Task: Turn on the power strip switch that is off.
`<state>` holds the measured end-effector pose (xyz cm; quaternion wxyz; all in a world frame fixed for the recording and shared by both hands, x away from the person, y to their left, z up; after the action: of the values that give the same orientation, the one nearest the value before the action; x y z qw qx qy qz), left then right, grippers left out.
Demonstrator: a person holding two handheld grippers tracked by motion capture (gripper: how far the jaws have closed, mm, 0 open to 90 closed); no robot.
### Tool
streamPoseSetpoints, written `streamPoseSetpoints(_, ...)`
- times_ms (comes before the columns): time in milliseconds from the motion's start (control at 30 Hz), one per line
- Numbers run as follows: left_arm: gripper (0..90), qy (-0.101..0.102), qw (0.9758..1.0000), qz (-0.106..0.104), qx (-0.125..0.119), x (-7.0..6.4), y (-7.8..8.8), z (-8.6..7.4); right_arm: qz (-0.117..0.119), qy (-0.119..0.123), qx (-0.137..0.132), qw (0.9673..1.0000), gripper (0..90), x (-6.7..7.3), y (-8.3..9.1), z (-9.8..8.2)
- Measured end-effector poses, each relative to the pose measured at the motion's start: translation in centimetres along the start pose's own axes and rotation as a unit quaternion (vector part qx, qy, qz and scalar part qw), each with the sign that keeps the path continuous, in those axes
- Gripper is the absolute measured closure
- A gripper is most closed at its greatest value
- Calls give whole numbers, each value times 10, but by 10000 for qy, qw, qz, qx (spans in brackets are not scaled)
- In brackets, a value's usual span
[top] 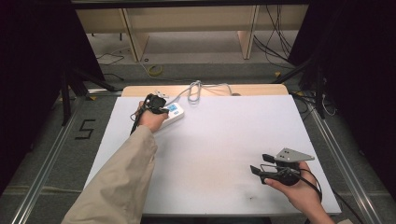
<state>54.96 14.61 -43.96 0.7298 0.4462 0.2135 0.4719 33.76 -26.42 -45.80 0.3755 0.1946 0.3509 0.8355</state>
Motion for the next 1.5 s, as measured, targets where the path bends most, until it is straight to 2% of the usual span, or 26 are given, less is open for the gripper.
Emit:
streamPoseSetpoints(433, 899, 29, 9999, 31, 141, 4, -6, 0, -1, 3, 4, 10000, 329, 0, 0, 0)
streamPoseSetpoints(867, 899, -28, 9997, 7, 261, 3, -11, 2, 5, 2, 26, 10000, 328, 0, 0, 0)
streamPoseSetpoints(1167, 899, -111, 9993, 65, 362, 4, -15, 2, 8, 7, 37, 10000, 327, 0, 0, -1)
streamPoseSetpoints(1500, 899, -105, 9992, 79, 387, 4, -19, 2, 15, 10, 43, 10000, 327, -1, 0, -1)
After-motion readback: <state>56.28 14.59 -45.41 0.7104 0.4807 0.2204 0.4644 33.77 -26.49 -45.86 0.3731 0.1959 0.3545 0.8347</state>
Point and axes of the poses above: each handheld gripper's, and its own axes: y roughly backward along the jaws, z roughly out of its top, x roughly to its left, the point moved 1 cm from there along -y, roughly forward along the jaws, and after that the axes turned 13 degrees about x, right-handed, at the moved point
